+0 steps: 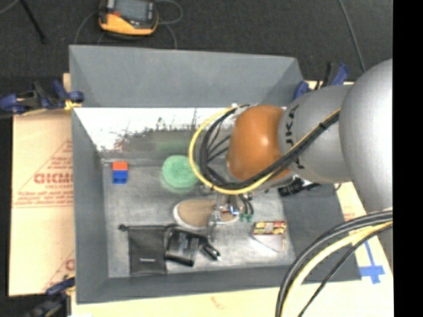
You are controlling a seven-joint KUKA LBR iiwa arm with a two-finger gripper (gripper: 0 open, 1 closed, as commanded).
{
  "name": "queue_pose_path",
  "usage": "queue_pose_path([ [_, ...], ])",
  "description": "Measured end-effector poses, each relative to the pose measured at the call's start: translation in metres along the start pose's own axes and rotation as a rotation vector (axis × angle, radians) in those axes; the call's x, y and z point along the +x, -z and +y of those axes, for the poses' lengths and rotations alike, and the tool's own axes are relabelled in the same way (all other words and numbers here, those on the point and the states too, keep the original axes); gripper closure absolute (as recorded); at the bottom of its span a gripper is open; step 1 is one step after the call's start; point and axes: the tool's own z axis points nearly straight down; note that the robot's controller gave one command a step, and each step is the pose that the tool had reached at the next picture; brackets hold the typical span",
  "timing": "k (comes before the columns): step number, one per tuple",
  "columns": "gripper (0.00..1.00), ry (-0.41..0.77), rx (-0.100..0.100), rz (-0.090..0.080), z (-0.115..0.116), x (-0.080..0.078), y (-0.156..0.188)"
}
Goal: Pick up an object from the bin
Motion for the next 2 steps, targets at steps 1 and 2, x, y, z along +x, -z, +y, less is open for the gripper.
queue_pose_path([
  [1,1.0,-0.24,-0.001,0.008,0.004,-0.0122,-0.0003],
  [2,1.0,-0.24,-0.001,0.008,0.004,-0.0122,-0.0003],
])
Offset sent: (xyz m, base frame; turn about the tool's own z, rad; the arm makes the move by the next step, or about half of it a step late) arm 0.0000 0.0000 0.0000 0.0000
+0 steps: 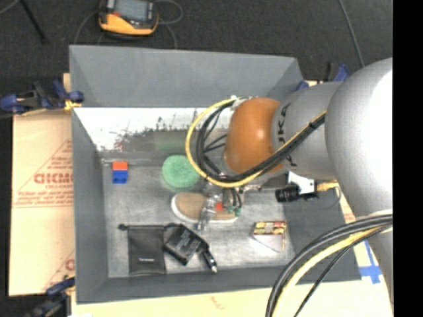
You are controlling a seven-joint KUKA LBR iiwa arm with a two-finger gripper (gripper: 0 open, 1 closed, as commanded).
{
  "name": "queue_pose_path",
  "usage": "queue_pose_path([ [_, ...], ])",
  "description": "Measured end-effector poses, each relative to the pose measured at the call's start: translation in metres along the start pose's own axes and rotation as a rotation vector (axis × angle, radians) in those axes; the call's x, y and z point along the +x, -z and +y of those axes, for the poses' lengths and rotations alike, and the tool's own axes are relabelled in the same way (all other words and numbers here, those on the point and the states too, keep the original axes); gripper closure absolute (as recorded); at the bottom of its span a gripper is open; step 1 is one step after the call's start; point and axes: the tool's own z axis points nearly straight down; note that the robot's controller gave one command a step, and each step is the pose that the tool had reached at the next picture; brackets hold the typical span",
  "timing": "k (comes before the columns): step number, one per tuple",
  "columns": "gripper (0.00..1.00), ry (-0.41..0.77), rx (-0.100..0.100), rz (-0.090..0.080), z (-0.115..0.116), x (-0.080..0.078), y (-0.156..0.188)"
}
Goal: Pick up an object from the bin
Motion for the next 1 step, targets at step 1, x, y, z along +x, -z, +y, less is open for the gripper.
queue_pose_path([
  [1,1.0,0.0,0.001,0.003,-0.0004,0.0014,0.0045],
])
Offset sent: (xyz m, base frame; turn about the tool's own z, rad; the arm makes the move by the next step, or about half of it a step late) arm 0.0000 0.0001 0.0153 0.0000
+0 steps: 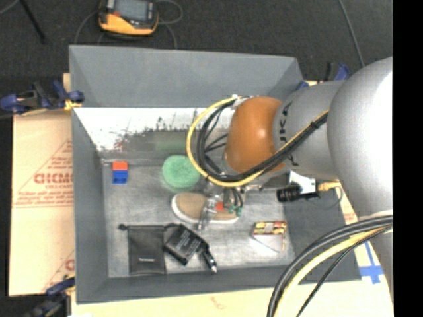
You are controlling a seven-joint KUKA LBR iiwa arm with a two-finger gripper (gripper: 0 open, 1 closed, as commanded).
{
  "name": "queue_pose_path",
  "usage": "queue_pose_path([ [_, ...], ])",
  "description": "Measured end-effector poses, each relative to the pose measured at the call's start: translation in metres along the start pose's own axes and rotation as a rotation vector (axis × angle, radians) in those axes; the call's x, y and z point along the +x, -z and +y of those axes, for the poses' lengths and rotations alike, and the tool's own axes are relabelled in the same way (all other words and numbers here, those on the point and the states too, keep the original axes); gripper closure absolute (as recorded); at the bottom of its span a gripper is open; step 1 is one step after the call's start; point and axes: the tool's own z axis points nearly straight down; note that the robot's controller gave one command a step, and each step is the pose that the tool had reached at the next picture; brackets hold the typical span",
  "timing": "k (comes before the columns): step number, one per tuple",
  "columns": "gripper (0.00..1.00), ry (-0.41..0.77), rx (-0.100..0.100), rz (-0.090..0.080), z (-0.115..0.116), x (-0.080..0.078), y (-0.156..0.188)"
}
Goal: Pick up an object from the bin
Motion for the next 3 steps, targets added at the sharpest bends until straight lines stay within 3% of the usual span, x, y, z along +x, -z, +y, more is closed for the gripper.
queue_pose_path([
  [1,1.0,0.0,0.002,0.005,-0.001,0.002,0.02],
  [3,1.0,0.0,-0.001,-0.004,0.0,-0.001,0.058],
])
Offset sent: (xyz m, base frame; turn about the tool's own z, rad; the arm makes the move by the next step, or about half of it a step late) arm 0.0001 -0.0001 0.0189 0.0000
